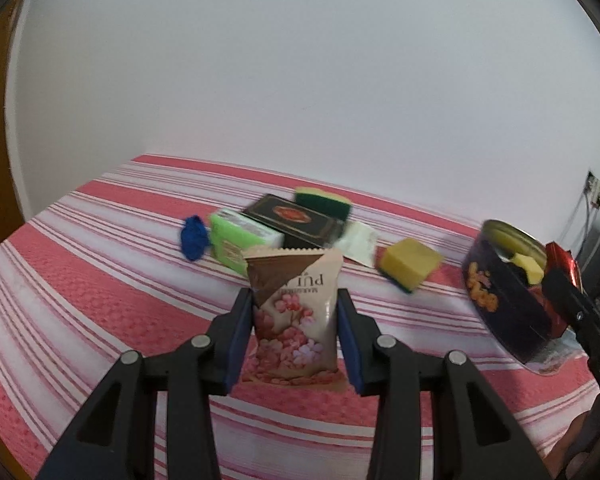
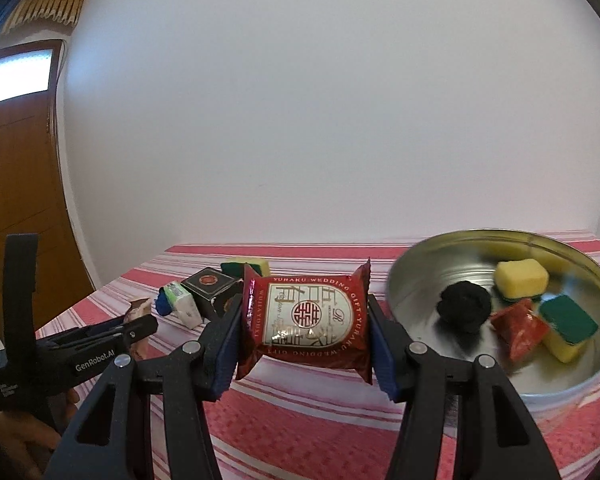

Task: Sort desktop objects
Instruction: 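Lift the red packet with right tool while left tool carries pink packet to tin, then open both tools over the tin to drop the pink and red packets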

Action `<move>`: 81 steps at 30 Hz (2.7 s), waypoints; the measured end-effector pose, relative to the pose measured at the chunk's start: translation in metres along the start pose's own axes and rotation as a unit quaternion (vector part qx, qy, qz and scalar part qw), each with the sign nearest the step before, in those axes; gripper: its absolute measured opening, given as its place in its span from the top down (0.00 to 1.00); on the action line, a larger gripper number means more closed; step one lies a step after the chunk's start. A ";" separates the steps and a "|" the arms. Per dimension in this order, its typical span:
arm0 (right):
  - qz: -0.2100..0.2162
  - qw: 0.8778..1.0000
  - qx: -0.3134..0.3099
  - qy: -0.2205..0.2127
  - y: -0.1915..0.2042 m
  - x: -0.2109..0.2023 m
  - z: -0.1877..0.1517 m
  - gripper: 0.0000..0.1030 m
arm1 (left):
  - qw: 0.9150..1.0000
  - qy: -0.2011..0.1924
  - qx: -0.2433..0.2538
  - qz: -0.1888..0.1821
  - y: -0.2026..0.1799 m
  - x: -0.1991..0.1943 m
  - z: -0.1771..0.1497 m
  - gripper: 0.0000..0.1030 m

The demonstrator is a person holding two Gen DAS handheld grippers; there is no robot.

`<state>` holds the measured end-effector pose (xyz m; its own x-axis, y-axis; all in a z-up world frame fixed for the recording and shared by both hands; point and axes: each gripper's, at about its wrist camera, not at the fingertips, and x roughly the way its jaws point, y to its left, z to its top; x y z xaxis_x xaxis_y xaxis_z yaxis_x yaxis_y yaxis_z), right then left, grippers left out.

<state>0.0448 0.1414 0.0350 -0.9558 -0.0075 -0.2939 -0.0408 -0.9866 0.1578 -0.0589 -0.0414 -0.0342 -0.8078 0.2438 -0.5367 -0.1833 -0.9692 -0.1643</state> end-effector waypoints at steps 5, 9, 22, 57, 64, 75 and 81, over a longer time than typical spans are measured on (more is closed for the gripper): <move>-0.026 1.000 -0.002 -0.006 -0.010 -0.014 -0.002 0.43 | 1.000 0.001 0.017 -0.022 -0.024 -0.004 0.001 0.61; -0.044 0.999 0.006 -0.009 -0.026 -0.027 -0.002 0.43 | 0.998 0.002 0.030 -0.051 -0.046 -0.008 0.004 0.61; -0.102 0.994 0.030 -0.035 -0.072 -0.054 0.001 0.43 | 0.992 -0.010 0.080 -0.092 -0.112 -0.013 0.012 0.61; -0.215 0.973 0.056 -0.055 -0.206 -0.041 0.037 0.43 | 0.971 0.007 0.167 -0.169 -0.270 0.009 0.020 0.61; -0.230 0.972 0.039 -0.035 -0.222 -0.003 0.037 0.43 | 0.971 0.030 0.175 -0.162 -0.294 0.032 0.011 0.61; -0.216 0.976 0.015 0.016 -0.243 0.038 0.036 0.43 | 0.969 0.055 0.184 -0.156 -0.313 0.050 -0.002 0.61; -0.212 0.976 0.015 0.035 -0.246 0.045 0.028 0.43 | 0.967 0.041 0.191 -0.161 -0.311 0.044 -0.003 0.61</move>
<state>0.0036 0.3882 0.0094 -0.8283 0.3891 -0.4033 -0.4388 -0.8979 0.0350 -0.0358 0.2708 -0.0087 -0.6305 0.5222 -0.5743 -0.6244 -0.7808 -0.0245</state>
